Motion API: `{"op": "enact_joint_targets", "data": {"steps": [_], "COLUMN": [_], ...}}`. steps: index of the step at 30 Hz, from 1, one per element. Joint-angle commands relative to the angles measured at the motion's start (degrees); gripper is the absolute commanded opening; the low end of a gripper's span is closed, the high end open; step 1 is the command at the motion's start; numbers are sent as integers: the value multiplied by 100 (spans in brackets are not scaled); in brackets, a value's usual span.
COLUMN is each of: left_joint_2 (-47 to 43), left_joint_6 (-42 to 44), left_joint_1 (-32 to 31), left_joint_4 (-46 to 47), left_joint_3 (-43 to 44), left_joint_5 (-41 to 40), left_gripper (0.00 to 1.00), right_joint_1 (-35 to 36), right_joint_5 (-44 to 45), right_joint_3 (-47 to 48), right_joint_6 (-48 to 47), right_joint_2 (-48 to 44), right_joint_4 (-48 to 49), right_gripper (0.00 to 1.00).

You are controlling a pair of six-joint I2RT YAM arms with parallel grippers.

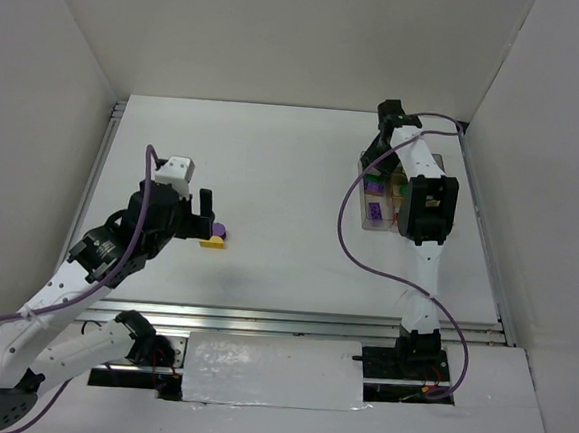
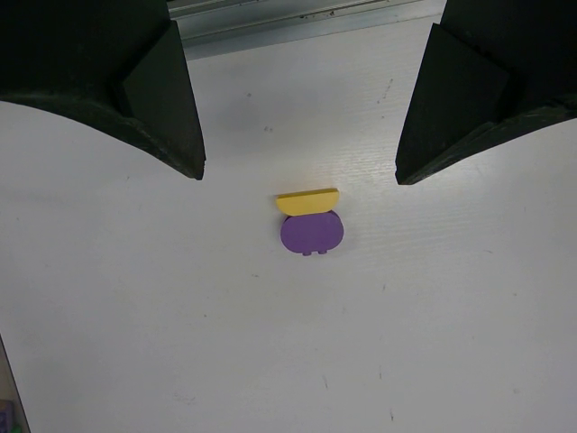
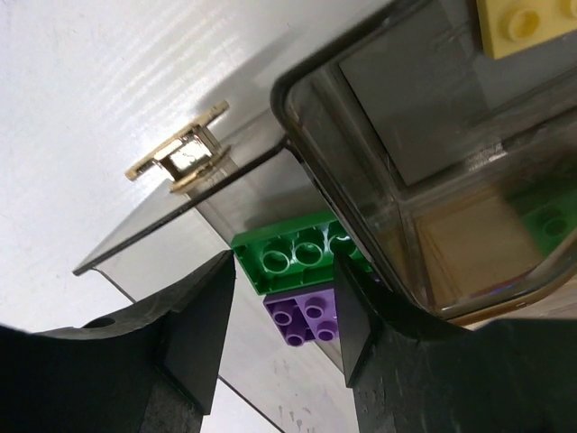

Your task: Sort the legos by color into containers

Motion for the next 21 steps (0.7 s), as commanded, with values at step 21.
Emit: {"op": "enact_joint_targets", "data": {"steps": [21], "left_joint_2": [287], "left_joint_6": [90], "left_joint_1": [51], "left_joint_4": [224], "left_joint_3": [94], "left_joint_5": [79], "left_gripper": [98], "right_joint_1": [-60], "right_joint_5": [-260], "right_joint_3": [37], "right_joint_6": [-393], "right_joint_2": [-1], "right_joint_4": [-495], "right_gripper": [24]}}
